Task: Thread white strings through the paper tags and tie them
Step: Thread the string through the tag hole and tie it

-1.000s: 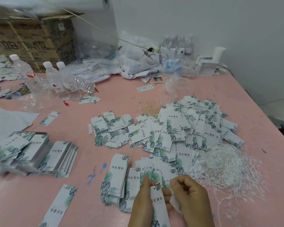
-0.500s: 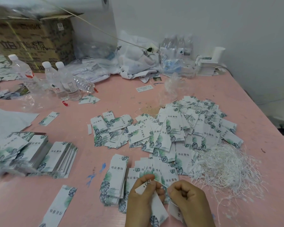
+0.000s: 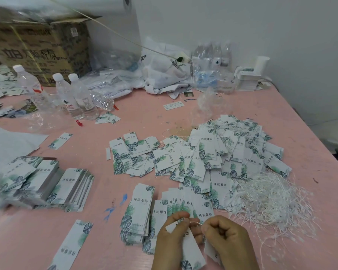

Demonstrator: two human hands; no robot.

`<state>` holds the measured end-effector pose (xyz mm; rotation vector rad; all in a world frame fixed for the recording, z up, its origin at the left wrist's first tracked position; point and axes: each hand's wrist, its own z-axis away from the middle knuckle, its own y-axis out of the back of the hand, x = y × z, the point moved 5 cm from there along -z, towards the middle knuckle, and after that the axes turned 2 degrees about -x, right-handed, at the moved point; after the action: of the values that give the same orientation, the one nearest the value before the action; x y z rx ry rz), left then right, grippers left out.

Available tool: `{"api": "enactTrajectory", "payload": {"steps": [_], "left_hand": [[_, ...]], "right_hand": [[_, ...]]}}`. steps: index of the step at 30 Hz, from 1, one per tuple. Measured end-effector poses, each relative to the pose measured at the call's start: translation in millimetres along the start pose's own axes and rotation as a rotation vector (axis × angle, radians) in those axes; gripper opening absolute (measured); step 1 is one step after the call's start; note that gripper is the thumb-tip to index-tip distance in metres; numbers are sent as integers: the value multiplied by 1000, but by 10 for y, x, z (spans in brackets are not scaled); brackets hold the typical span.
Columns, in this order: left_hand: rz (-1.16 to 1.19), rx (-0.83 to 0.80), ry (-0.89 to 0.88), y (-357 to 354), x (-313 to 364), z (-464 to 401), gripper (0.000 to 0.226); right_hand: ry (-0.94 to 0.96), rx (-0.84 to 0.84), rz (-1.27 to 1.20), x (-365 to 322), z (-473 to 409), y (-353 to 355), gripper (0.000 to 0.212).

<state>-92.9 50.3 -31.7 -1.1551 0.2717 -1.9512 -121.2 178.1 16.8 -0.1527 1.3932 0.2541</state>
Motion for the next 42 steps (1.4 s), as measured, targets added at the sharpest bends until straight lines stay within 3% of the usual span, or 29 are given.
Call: {"api": "enactTrajectory", "payload": {"steps": [4,9,13,18,21,31,36,39,42], "left_hand": [[-45,3,-17,40,-10,-11,14],[-74,37,-84,76,23,-10,17],[-137,40,-121,43,54,44,16],[-246,24,-157,-17,92,148,15],[-275,22,-181,-43,136,180,12],[-432,10,-208,-21,140,161,19],[-457,-8,-234,-79,179,222,22],[-479,-29,-241,-119,206,264,24],[-479,-52,-228,-121,221,264,26]], "right_hand": [[-2,30,-29,13,1,22,29],[5,35,124,124,-22,74,31],[84,135,271,156,-17,123,28],[201,74,464,141,-24,33,51],[242,46,533,162,-38,-9,52],[521,124,653,15,40,-50,22],[376,207,516,119,0,1,23],[151,158,246,251,-64,2,29],[103,118,127,231,-75,-46,30]]}}
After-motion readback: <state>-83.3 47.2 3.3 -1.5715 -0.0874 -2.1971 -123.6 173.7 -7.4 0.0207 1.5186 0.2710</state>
